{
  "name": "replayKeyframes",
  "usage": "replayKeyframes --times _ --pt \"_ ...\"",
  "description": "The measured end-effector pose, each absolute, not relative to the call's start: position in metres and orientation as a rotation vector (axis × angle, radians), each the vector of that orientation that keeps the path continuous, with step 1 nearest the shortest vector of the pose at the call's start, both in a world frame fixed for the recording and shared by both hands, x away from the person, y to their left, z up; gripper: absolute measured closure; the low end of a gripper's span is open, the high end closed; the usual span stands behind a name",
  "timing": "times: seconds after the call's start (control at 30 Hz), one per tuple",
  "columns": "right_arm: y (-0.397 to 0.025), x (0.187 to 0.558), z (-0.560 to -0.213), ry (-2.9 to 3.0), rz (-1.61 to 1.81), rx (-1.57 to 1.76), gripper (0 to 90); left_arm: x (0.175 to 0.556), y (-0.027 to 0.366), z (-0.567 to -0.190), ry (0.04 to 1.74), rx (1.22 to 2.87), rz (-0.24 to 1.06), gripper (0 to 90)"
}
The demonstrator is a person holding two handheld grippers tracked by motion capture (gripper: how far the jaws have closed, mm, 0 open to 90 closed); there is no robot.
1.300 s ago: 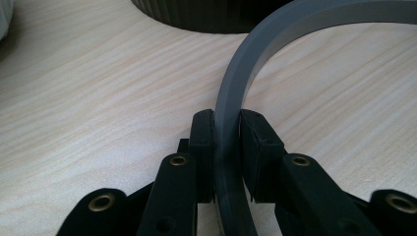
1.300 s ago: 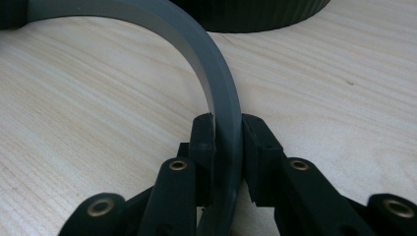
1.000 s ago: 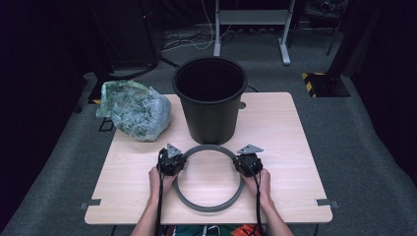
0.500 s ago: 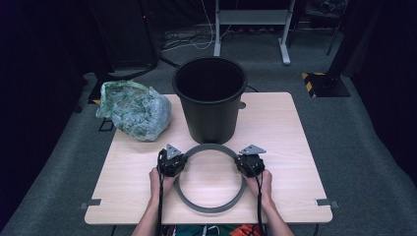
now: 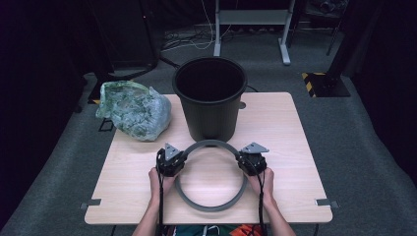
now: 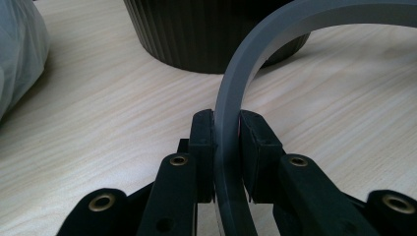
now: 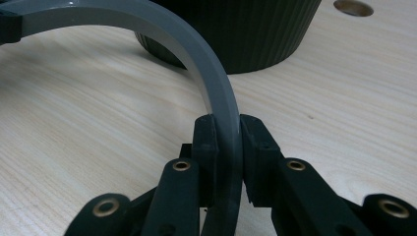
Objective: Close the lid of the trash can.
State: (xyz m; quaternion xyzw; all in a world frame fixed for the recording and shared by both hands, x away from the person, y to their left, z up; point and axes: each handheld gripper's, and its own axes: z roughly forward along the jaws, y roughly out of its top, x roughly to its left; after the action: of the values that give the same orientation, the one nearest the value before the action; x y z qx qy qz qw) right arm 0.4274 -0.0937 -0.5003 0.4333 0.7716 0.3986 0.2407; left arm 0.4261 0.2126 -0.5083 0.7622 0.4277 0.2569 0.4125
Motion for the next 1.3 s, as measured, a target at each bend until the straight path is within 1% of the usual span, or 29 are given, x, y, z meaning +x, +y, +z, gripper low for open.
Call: replayKeyframes --times 0.9,1.3 --pt "-0.092 0.420 -0.457 2.049 1.134 1.084 77.9 0.415 0.217 -0.472 1.018 1.836 0.735 76.7" --pt "-0.092 0.416 -0.450 2.031 1.142 1.062 78.0 0.410 0.218 -0.463 0.999 1.827 0.754 76.8"
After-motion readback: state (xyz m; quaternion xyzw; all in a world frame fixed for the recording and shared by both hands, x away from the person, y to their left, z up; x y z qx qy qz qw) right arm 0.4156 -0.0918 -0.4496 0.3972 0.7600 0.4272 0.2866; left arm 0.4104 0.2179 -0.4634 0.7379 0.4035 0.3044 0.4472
